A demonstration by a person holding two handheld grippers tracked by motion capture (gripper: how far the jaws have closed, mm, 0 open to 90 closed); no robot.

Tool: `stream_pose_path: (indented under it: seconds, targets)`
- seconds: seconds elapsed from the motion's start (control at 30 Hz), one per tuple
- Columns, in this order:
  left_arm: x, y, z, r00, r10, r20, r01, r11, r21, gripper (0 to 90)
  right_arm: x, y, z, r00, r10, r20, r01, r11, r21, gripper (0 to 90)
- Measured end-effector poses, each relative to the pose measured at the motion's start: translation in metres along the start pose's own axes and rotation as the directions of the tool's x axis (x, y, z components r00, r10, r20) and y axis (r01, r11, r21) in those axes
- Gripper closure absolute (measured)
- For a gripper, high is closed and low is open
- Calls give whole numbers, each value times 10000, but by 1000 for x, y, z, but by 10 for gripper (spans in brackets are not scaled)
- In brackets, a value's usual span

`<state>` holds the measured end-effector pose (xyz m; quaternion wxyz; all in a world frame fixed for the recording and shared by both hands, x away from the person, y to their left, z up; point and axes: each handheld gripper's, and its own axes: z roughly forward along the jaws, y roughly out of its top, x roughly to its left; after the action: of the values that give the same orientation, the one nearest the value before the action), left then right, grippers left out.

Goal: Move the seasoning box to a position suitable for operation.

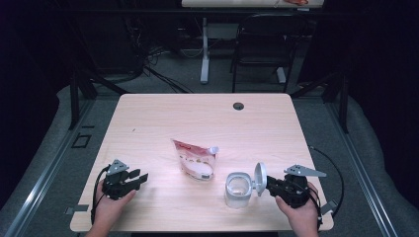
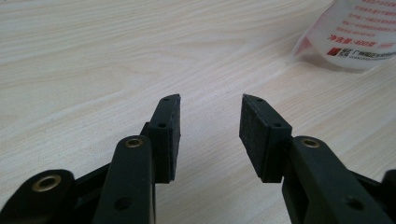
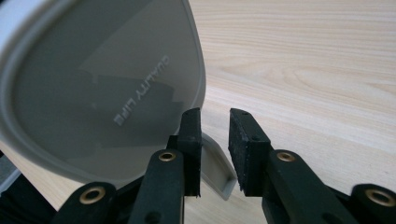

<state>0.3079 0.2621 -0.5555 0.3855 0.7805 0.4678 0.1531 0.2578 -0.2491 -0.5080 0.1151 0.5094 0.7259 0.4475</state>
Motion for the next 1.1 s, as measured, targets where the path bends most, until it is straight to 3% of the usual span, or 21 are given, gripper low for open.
stream_pose_path:
  seconds: [0.2, 0.6, 1.1]
  targets:
    - [0, 0, 0, 10000, -13, -11, 13, 10000, -40, 585, -2, -7, -2, 9991, -272, 320, 267, 9995, 161, 746]
    - [0, 0, -1, 10000, 1, -7, -1, 10000, -47, 581, -1, -22, 0, 9974, -387, 616, 355, 9980, 521, 748]
    - [0, -1, 1, 10000, 18, -1, -18, 10000, -25, 579, 6, -34, 0, 9984, -464, 315, 437, 9957, 813, 734]
